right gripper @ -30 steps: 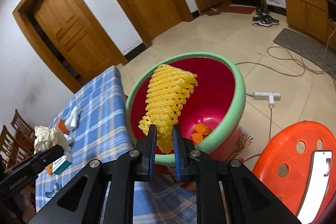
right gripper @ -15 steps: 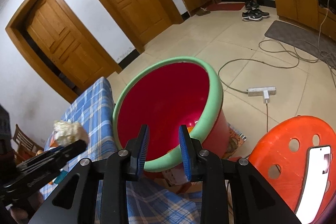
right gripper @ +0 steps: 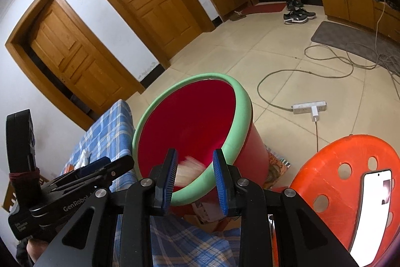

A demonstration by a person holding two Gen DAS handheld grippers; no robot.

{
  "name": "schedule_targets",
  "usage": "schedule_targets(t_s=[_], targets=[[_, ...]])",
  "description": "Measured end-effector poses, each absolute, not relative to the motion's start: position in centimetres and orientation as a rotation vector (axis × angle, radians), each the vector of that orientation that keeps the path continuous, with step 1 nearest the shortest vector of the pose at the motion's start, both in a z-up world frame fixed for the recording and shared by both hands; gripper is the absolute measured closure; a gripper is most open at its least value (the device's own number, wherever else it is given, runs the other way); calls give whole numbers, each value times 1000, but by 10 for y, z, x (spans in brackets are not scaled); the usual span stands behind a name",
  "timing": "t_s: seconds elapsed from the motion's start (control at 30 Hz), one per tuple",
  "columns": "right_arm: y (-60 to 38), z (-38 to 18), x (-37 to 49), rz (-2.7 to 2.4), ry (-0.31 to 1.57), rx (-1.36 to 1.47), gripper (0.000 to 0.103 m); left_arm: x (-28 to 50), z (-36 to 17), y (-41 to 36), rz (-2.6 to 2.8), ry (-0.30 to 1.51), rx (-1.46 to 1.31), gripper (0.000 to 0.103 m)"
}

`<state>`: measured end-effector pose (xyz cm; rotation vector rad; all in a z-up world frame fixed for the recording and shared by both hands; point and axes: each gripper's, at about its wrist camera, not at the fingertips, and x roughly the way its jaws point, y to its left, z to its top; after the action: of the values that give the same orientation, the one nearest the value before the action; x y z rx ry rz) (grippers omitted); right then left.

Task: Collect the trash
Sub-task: 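Release the crumpled tissue into the red bucket with the left tool, then grasp the second yellow foam fruit net with the left tool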

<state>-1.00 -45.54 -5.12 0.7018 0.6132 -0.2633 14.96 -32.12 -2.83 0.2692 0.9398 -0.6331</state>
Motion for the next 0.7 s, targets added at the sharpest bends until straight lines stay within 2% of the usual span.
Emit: schedule_targets(t_s=[0.3, 0.43, 0.7], targets=[[-442, -41, -14, -248, 602, 681, 71, 141, -16, -292, -593, 936, 210, 41], [-430, -34, -17, -231, 592, 669, 65, 138, -8, -270, -559, 928, 180, 40], [-396, -22, -13, -179, 600, 627, 61, 138, 7, -213, -470, 907, 119, 40]])
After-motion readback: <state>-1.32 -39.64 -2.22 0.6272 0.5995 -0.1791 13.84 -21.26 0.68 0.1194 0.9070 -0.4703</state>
